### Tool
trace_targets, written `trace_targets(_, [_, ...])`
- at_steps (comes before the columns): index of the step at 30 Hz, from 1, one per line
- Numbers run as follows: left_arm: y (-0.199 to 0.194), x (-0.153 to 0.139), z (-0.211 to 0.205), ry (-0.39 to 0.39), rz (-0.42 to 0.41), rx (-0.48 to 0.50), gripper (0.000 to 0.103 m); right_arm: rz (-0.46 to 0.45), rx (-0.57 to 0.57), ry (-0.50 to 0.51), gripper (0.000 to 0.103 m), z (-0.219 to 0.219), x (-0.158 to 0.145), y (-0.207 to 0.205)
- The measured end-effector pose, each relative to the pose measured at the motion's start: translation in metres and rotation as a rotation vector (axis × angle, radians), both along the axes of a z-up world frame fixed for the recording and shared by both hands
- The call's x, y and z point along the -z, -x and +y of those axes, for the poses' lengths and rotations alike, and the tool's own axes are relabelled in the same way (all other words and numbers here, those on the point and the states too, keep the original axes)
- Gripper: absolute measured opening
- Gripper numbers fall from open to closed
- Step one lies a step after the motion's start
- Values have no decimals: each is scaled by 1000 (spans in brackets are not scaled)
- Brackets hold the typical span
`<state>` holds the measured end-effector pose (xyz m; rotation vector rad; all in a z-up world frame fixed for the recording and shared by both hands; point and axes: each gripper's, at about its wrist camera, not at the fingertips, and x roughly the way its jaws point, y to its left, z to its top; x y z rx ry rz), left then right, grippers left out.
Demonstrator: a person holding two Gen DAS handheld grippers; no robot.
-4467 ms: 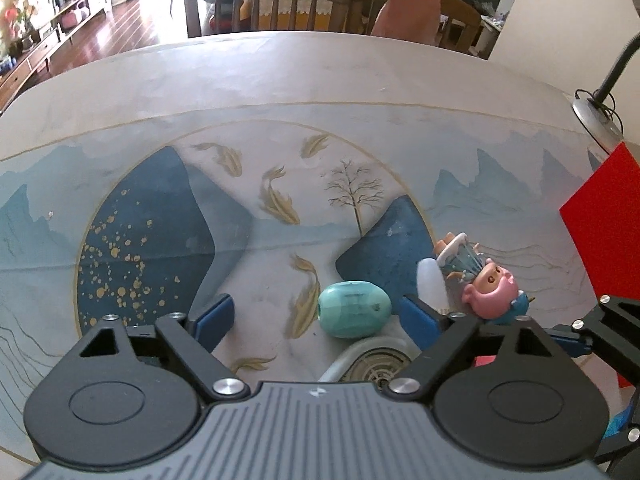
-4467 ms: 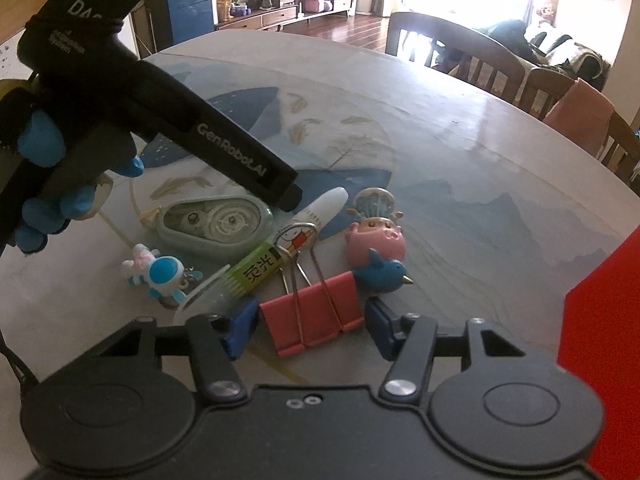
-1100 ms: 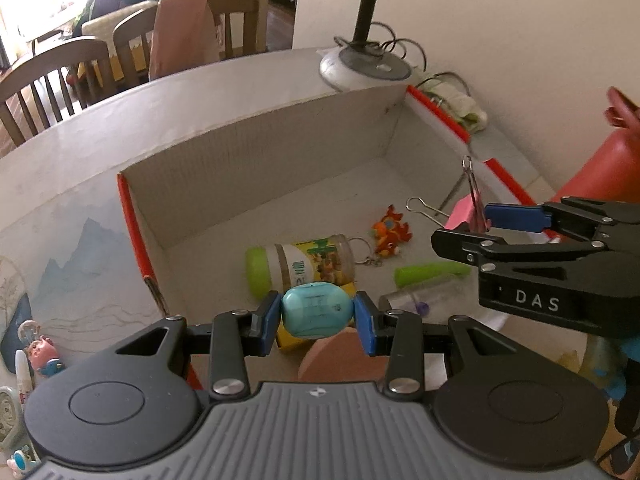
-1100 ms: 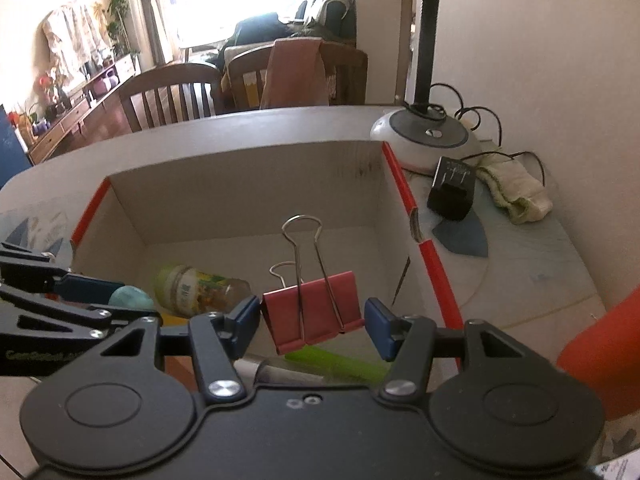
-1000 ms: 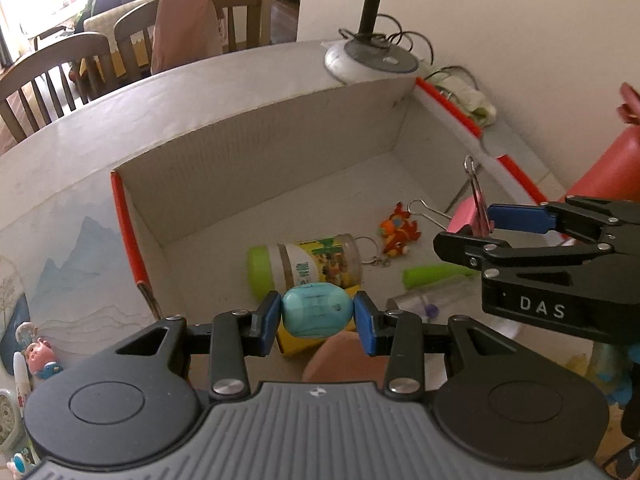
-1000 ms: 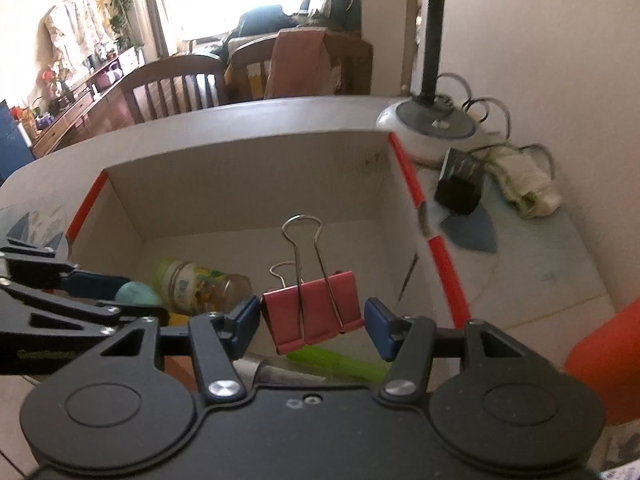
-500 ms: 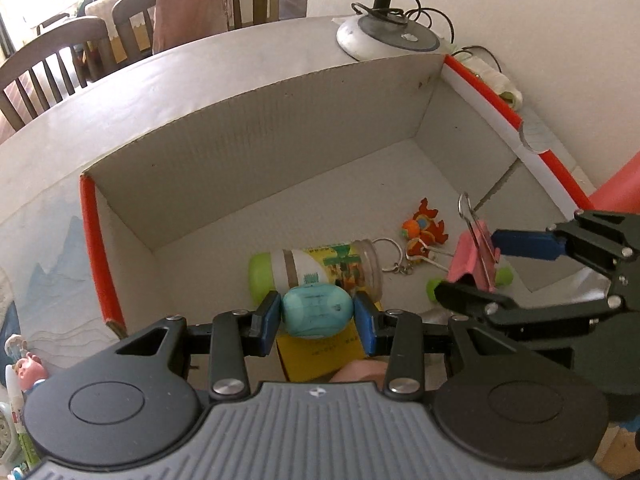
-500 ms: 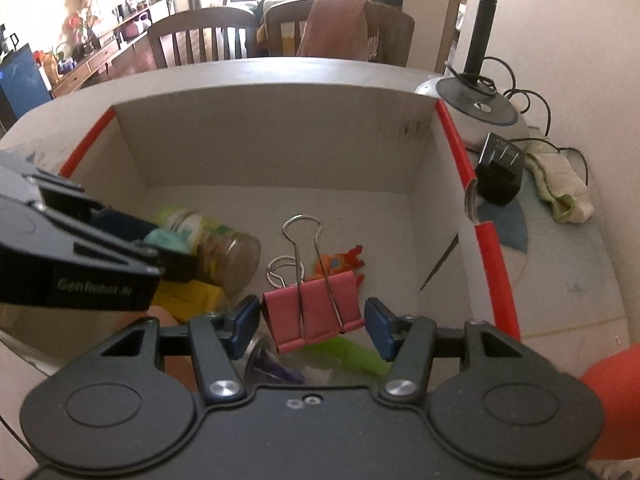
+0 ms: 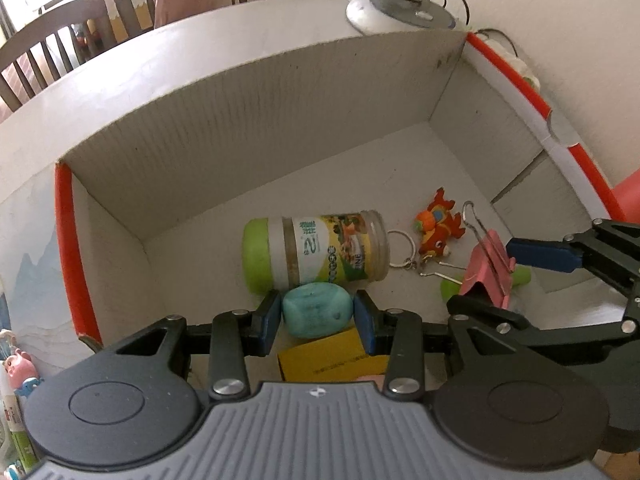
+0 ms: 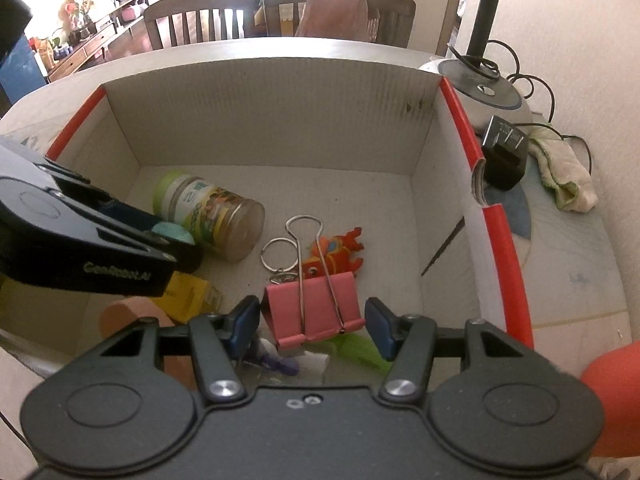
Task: Organize rigid objects
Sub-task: 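Open both grippers to drop the egg and binder clip into the box, then move both grippers back over the remaining items on the table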
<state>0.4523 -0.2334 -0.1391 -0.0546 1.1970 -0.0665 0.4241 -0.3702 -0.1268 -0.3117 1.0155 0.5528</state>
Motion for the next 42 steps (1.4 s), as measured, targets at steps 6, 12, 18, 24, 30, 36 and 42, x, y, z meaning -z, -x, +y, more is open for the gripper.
trace_targets(6, [0, -3, 1, 3, 3, -3, 39, -4, 11, -21, 64, -2, -7, 5])
trace_targets(12, [9, -12, 1, -5, -38, 2, 60, -16, 21, -43, 68, -7, -17, 10])
trace_targets(18, [22, -22, 2, 20, -76, 15, 60, -32, 27, -68, 69, -10, -31, 16])
trace_targets(24, [35, -36, 10, 37, -118, 16, 60, -50, 27, -100, 72, -10, -46, 29])
trace_targets(30, [54, -56, 25, 74, -163, -12, 60, -69, 34, -141, 76, -8, -64, 44])
trace_targets(36, [80, -80, 39, 106, -220, -9, 60, -96, 36, -193, 81, -3, -84, 63])
trace_targets(42, [108, -96, 60, 132, -246, -16, 60, -127, 19, -242, 86, 11, -103, 86])
